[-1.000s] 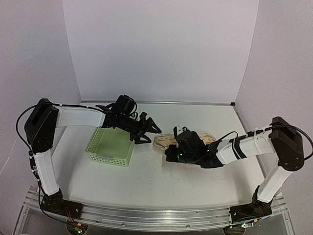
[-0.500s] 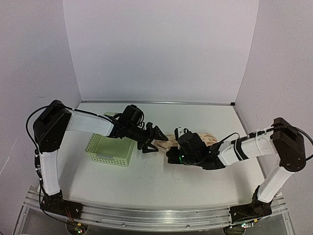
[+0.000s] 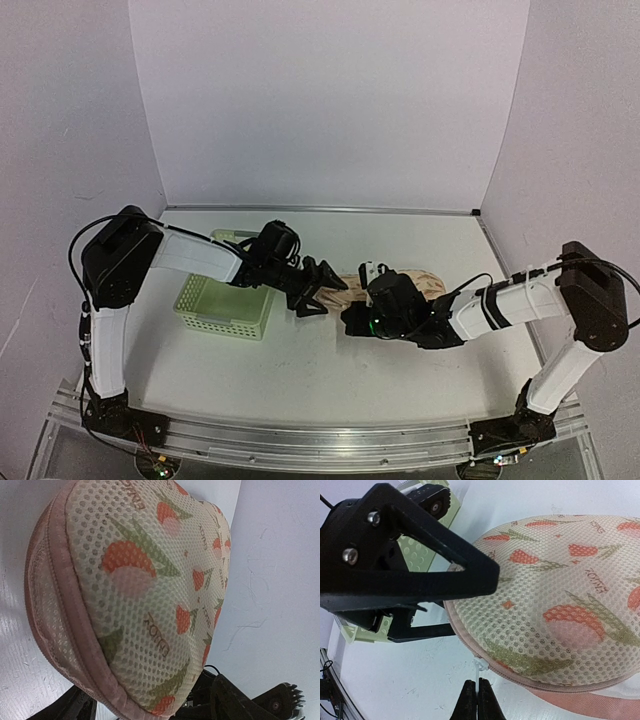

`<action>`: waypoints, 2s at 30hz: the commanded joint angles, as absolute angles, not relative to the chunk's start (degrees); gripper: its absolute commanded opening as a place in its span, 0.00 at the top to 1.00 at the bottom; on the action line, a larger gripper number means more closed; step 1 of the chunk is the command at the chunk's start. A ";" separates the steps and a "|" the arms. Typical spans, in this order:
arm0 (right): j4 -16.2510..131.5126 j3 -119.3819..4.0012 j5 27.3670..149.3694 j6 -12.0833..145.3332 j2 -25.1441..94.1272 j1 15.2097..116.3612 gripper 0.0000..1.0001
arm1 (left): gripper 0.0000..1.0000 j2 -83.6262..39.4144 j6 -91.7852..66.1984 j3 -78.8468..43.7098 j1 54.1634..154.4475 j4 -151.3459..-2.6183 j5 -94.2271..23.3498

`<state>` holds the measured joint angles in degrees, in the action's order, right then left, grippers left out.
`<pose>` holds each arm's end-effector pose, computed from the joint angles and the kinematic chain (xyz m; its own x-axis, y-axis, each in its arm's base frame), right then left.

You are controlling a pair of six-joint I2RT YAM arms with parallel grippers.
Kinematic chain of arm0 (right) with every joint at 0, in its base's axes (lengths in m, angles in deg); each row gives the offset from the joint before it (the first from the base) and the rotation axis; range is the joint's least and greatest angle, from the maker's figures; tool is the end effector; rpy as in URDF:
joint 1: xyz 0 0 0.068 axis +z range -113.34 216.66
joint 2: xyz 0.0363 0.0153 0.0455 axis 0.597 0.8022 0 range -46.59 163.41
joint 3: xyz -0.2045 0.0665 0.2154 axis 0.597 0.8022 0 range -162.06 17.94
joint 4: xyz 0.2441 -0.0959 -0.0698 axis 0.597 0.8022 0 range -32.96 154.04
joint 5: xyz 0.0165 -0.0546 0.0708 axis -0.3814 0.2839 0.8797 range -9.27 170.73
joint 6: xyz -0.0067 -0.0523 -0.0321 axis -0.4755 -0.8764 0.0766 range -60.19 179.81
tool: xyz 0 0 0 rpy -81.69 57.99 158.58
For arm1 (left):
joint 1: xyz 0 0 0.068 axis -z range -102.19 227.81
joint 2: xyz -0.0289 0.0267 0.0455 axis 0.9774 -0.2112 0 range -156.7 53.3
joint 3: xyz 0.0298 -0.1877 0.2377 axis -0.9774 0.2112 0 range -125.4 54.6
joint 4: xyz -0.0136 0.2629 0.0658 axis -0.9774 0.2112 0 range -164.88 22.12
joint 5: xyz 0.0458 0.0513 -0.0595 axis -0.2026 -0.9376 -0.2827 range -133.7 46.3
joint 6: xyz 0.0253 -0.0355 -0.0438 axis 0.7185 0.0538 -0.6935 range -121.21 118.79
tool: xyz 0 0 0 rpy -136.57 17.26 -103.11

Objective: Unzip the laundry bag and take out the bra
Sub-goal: Hold the laundry bag at the center of the board, then unzip the zipper of the laundry bag.

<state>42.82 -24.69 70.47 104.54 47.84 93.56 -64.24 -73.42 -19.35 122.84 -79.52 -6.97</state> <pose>0.1943 0.2829 0.1724 -0.7625 0.0983 -0.6395 -0.2966 0.8253 0.4805 0.3125 -0.3523 0.1737 -0.9886 -0.0901 0.1203 -0.1493 0.4961 -0.8553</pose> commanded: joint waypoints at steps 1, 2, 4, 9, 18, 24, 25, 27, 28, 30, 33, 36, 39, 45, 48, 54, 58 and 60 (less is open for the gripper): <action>38.31 -24.17 72.18 103.66 45.17 93.33 1.00 | 0.24 -65.83 -75.14 -22.07 122.99 -81.69 -8.02; 38.16 -24.02 72.26 103.62 45.17 93.35 1.00 | 0.26 -65.77 -75.34 -21.90 122.98 -81.86 -8.53; 38.08 -23.83 72.82 103.50 45.33 93.29 1.00 | 0.34 -65.62 -75.37 -22.06 122.90 -81.93 -9.05; 37.19 -22.23 73.12 103.84 44.74 93.34 1.00 | 0.56 -66.12 -75.30 -22.29 122.50 -81.97 -8.88; 37.08 -19.70 72.43 104.35 42.81 93.30 1.00 | 1.00 -65.23 -74.63 -22.00 121.66 -82.12 -9.16; 37.92 -16.35 69.29 104.55 39.97 93.28 1.00 | 1.00 -63.52 -73.22 -21.78 120.97 -82.13 -8.45; 38.16 -15.70 68.83 104.52 39.33 93.15 1.00 | 1.00 -63.24 -72.92 -21.78 120.90 -82.10 -8.11; 38.67 -14.22 68.13 104.75 37.77 92.69 1.00 | 1.00 -62.65 -72.16 -21.71 120.73 -82.14 -7.44; 38.81 -13.30 67.97 104.80 37.30 92.28 1.00 | 1.00 -62.30 -71.74 -21.57 120.66 -82.14 -7.22; 39.12 -11.47 67.62 104.81 35.42 91.24 1.00 | 1.00 -61.60 -70.89 -21.16 120.47 -82.04 -6.80; 39.89 -9.02 67.78 104.58 33.00 89.20 1.00 | 1.00 -60.83 -69.80 -20.37 120.06 -81.89 -6.03; 41.41 -7.05 67.86 104.21 30.71 86.99 1.00 | 1.00 -60.00 -68.65 -19.54 119.53 -81.78 -5.38; 42.59 -4.94 67.77 103.86 28.26 85.14 1.00 | 1.00 -58.80 -67.74 -18.45 118.94 -81.76 -5.54; 46.74 -1.44 66.39 104.80 23.32 83.45 1.00 | 1.00 -57.06 -66.42 -17.22 117.33 -81.50 -5.45; 49.03 0.39 65.34 106.39 20.74 82.95 1.00 | 1.00 -56.63 -65.54 -17.15 116.11 -81.16 -4.98; 54.55 1.83 62.96 108.59 16.43 82.61 1.00 | 1.00 -57.46 -61.66 -20.48 113.91 -78.09 -4.24; 55.51 2.53 63.60 108.82 14.15 82.61 1.00 | 1.00 -60.62 -58.02 -26.72 113.84 -72.67 -4.10; 54.74 2.89 65.21 108.24 13.29 82.67 1.00 | 1.00 -62.65 -56.73 -30.25 113.84 -70.33 -3.85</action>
<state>52.94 1.93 66.36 107.84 15.69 82.94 -60.85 -61.66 -21.95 114.58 -73.42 -3.08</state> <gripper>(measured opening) 0.022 0.025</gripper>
